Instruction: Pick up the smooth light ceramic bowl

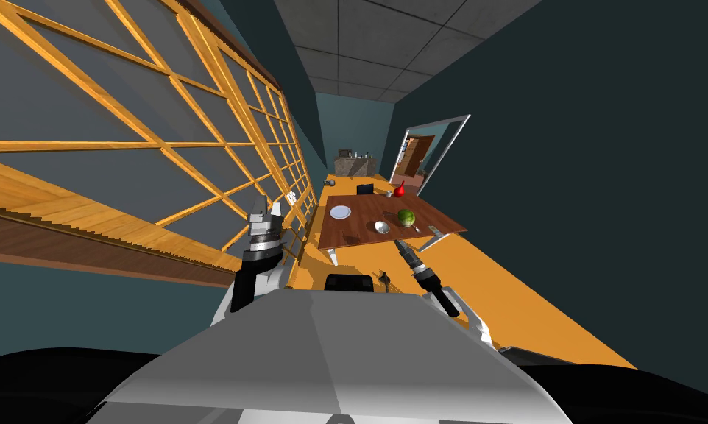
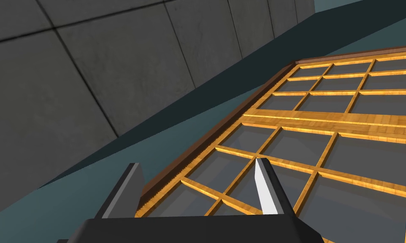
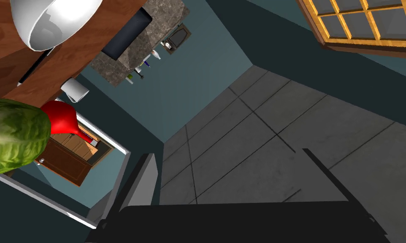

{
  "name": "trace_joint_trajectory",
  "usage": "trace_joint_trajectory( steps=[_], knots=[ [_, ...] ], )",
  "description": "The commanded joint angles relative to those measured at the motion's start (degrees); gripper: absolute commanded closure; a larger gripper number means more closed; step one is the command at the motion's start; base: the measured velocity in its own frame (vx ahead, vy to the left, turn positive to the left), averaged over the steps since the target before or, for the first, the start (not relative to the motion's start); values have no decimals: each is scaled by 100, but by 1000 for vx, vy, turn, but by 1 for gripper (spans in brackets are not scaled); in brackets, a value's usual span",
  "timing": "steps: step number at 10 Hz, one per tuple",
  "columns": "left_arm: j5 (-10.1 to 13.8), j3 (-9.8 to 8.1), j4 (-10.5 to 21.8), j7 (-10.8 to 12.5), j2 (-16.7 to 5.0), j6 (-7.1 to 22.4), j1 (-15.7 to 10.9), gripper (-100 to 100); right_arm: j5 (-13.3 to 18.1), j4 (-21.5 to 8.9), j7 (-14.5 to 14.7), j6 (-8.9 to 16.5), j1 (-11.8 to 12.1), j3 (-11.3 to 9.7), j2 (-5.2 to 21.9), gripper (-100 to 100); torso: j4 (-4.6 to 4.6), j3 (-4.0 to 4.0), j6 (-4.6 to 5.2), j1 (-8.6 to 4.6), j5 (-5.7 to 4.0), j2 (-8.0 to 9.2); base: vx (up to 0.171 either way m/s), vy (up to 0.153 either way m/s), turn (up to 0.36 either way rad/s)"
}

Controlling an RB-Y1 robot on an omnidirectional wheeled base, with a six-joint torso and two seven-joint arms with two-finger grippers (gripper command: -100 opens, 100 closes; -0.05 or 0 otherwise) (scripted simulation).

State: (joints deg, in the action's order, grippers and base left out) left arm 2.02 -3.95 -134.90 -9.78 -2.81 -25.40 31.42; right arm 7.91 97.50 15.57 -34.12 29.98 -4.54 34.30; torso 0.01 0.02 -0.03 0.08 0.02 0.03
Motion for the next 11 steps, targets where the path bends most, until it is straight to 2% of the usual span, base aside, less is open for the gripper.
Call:
trace_joint_trajectory(
  steps=[1, 2, 4, 5, 6, 7, 8, 9, 10, 11],
  knots=[
    [0, 0, 0, 0, 0, 0, 0, 0, 55, -286, 47, -38, 34, 9, 152, -100, 0, 0, 0, 0, 0, 0, -10, 20, 35],
    [0, 0, 0, 0, 0, 0, 0, 0, 210, -452, 165, -3, -16, -47, 377, -100, 0, 0, 2, -2, 0, 0, -14, 26, 90],
    [0, 0, 0, 0, 0, 0, 0, 0, 210, -637, 165, -3, -16, -47, 377, -100, 0, 0, 2, -1, 0, 1, -5, 16, 13],
    [0, 0, 0, 0, 0, 0, 0, 0, 371, -871, 285, 36, -73, -107, 599, -100, 0, -1, 2, -3, -1, -1, -10, 24, 107],
    [0, 0, 0, 0, 0, 0, 0, 0, 371, -992, 285, 36, -73, -107, 599, -100, 0, 0, -1, -1, 0, -1, -8, 21, 72],
    [0, 0, 0, 0, 0, 0, 0, 0, 538, -1239, 407, 79, -138, -170, 816, -100, 0, -1, 1, -1, -1, -2, -5, 35, 141],
    [0, 0, 0, 0, 0, 0, 0, 0, 538, -1349, 407, 79, -138, -170, 816, -100, 0, -1, -1, 2, 1, -2, -4, 26, 56],
    [0, 0, 0, 0, 0, 0, 1, 0, 709, -1483, 530, 125, -211, -235, 1027, -100, 0, -1, 2, 2, 0, -2, -10, 35, 126],
    [0, 0, 0, 0, 0, 0, 0, 0, 709, -1675, 530, 125, -211, -235, 1027, -100, 0, -1, -2, 4, 1, -2, -7, 27, 92],
    [0, 0, 0, 0, 0, 0, 0, 0, 884, -1894, 653, 175, -291, -303, 1231, -100, 0, 0, 2, 2, 0, -1, -7, 31, 139]
  ],
)
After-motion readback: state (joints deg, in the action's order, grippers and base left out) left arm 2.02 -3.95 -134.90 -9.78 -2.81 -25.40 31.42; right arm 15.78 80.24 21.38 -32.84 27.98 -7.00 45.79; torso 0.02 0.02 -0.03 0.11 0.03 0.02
